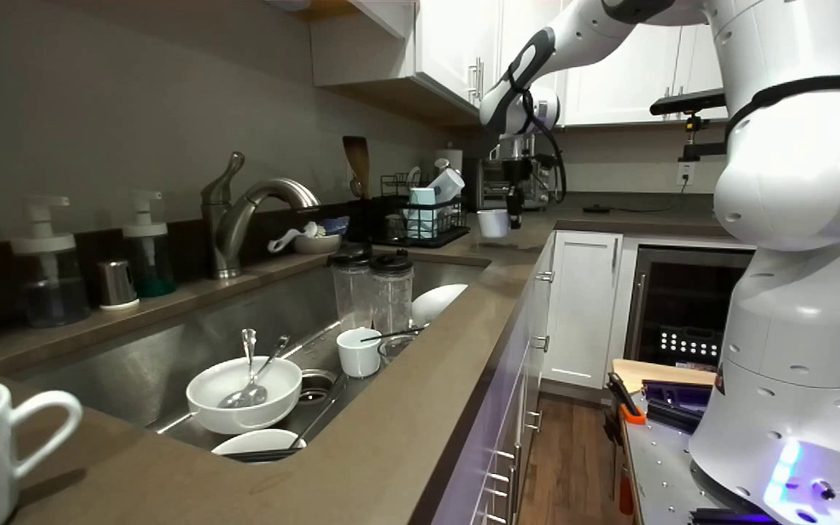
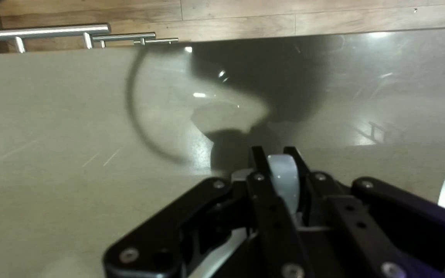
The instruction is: Pick the white cup and pour its contents into the sink
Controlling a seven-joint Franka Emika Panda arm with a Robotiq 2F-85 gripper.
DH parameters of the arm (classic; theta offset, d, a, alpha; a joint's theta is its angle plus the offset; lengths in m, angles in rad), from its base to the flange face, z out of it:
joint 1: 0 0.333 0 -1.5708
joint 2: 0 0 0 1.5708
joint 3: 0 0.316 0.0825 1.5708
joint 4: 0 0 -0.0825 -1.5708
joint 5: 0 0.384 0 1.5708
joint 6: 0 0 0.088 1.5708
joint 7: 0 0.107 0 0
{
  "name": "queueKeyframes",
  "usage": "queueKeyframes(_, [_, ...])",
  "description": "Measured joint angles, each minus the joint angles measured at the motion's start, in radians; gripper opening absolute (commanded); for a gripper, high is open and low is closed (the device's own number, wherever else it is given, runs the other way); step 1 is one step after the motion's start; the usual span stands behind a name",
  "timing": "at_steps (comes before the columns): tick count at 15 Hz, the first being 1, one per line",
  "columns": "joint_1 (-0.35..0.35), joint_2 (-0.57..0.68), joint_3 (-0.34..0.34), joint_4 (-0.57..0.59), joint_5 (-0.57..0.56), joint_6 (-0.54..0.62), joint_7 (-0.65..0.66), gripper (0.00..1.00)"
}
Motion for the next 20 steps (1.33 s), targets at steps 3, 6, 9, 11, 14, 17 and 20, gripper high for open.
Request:
queueKeyframes(3, [0.01,-0.057,-0.013,-0.064,0.0,0.019,0.0,0.07])
queueKeyframes(6, [0.029,-0.102,-0.02,-0.11,0.0,0.019,0.0,0.07])
queueKeyframes(9, [0.067,-0.134,-0.022,-0.143,0.0,0.019,0.0,0.07])
queueKeyframes(11, [0.102,-0.15,-0.024,-0.16,0.0,0.019,0.002,0.07])
queueKeyframes(14, [0.161,-0.169,-0.03,-0.182,-0.004,0.019,0.022,0.07])
queueKeyframes(17, [0.217,-0.192,-0.042,-0.21,-0.028,0.019,0.07,0.07])
queueKeyframes(20, [0.254,-0.227,-0.051,-0.251,-0.048,0.019,0.103,0.07])
